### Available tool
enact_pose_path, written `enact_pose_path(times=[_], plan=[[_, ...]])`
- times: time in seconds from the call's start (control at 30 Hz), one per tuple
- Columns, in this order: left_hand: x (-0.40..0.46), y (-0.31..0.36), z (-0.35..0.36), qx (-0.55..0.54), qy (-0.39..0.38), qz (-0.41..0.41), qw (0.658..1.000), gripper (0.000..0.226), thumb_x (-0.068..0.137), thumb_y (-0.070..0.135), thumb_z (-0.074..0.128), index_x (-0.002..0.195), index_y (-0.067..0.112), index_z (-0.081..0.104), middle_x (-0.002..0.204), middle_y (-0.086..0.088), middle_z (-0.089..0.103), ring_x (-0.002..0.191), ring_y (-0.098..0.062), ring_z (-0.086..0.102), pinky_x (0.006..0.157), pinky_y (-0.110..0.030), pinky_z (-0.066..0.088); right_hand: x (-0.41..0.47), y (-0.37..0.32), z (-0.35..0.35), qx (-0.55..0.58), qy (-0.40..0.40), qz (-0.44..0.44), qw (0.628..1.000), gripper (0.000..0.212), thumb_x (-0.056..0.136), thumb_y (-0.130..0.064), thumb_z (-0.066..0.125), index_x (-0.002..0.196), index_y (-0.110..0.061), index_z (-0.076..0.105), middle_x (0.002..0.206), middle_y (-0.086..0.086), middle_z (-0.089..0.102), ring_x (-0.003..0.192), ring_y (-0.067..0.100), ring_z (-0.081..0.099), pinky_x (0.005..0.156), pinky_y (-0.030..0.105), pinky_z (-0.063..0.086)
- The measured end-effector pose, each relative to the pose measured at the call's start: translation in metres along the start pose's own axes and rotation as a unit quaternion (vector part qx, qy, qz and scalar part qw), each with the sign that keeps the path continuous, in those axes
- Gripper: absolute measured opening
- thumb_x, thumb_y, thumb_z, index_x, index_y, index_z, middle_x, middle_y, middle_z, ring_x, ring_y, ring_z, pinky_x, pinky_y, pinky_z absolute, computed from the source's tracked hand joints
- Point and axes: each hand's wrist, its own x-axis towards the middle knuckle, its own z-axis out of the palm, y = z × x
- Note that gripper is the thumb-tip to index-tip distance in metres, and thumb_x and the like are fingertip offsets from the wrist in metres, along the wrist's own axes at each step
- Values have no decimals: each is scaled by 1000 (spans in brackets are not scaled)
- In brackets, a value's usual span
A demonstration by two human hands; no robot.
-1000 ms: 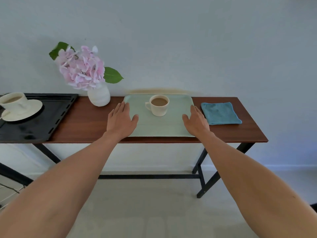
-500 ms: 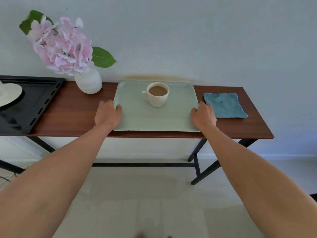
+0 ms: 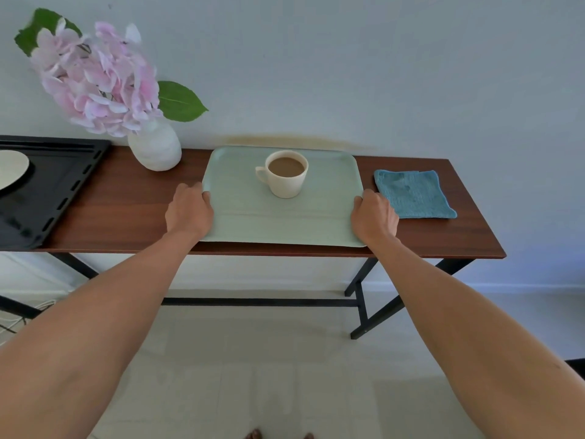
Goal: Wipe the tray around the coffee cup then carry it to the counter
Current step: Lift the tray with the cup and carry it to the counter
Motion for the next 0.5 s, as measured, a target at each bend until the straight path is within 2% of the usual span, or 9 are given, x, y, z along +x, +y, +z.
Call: enact_pose_path(times=[0.23,0.5], plan=[[-11,6,-12,-25,4,-8,1000,28,103,27,40,107,7,60,99,-11,45,95,-45,56,76,-44,38,-3,2,-11,29,1,7,1000,26,102,-24,44,79,-12,48,78,5,54,67,27,50,62,36,36],[-26,20,-34,-37,10,5,999,26,102,26,40,98,7,58,103,-20,57,94,-45,56,75,-46,42,-10,11,-38,44,2,13,999,26,103,-27,43,83,-13,52,73,-1,50,64,21,49,61,34,36]])
